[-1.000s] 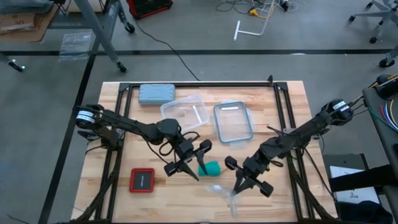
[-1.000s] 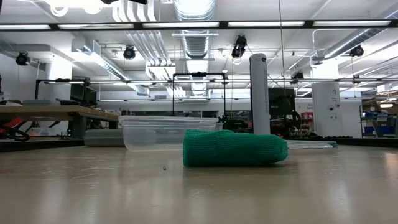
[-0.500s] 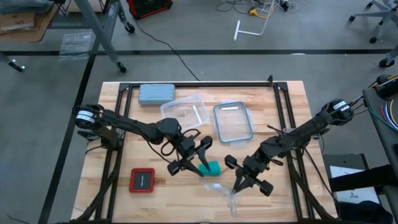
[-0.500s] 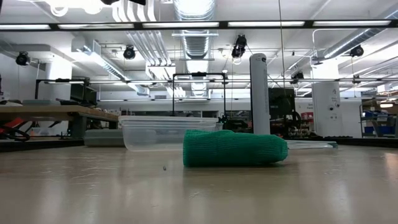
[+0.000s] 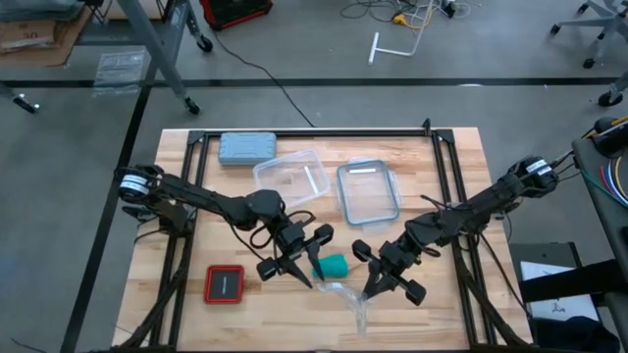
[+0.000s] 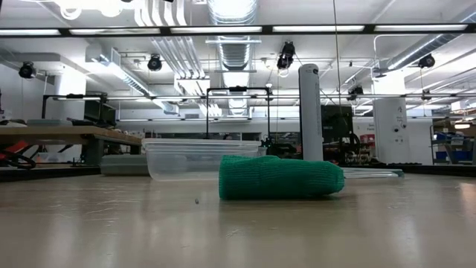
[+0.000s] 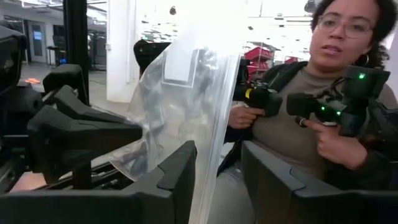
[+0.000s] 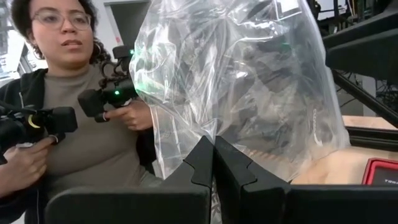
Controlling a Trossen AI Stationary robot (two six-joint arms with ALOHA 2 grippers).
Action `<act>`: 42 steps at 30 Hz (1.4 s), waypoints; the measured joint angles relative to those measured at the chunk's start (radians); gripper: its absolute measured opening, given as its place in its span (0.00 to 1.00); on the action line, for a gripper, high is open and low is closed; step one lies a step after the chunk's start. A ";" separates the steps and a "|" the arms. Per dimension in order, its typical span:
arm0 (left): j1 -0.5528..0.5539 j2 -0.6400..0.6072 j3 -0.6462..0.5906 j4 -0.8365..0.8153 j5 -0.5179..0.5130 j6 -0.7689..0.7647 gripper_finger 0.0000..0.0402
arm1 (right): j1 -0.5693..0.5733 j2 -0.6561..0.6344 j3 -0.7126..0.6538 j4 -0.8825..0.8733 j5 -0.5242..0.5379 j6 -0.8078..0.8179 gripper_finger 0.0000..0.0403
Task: Roll bandage
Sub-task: Open the transparent zip bag
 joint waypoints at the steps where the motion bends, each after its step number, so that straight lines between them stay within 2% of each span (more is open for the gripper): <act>1: 0.000 0.000 0.000 -0.001 0.001 0.000 0.31 | 0.000 0.000 0.000 0.000 0.000 0.000 0.00; 7: 0.000 0.000 0.000 -0.001 0.017 -0.002 0.33 | 0.000 0.000 0.000 0.000 0.000 0.000 0.00; 13: 0.000 -0.001 0.000 -0.029 -0.085 0.022 0.30 | 0.000 0.000 0.000 0.000 0.000 -0.001 0.00; 19: 0.000 -0.001 0.000 -0.036 -0.084 0.027 0.28 | 0.000 0.000 0.000 0.000 0.000 -0.002 0.00; 21: 0.000 -0.001 0.000 -0.036 -0.060 0.030 0.28 | 0.000 0.000 0.000 0.001 0.000 -0.002 0.00; 25: 0.000 -0.001 0.000 -0.031 0.059 0.050 0.28 | 0.000 0.000 0.000 0.001 0.000 -0.002 0.00; 27: 0.000 -0.002 0.000 -0.031 0.072 0.050 0.28 | 0.000 0.000 0.000 0.000 -0.001 -0.002 0.00; 34: 0.002 -0.002 0.000 -0.033 0.011 0.050 0.28 | 0.000 0.000 0.000 0.001 -0.001 -0.001 0.00; 39: 0.003 -0.002 0.000 -0.037 -0.085 0.050 0.28 | 0.000 0.000 0.000 0.001 -0.001 -0.001 0.00; 42: 0.005 -0.002 0.000 -0.044 -0.091 0.050 0.28 | 0.000 0.000 0.000 0.001 -0.001 -0.001 0.00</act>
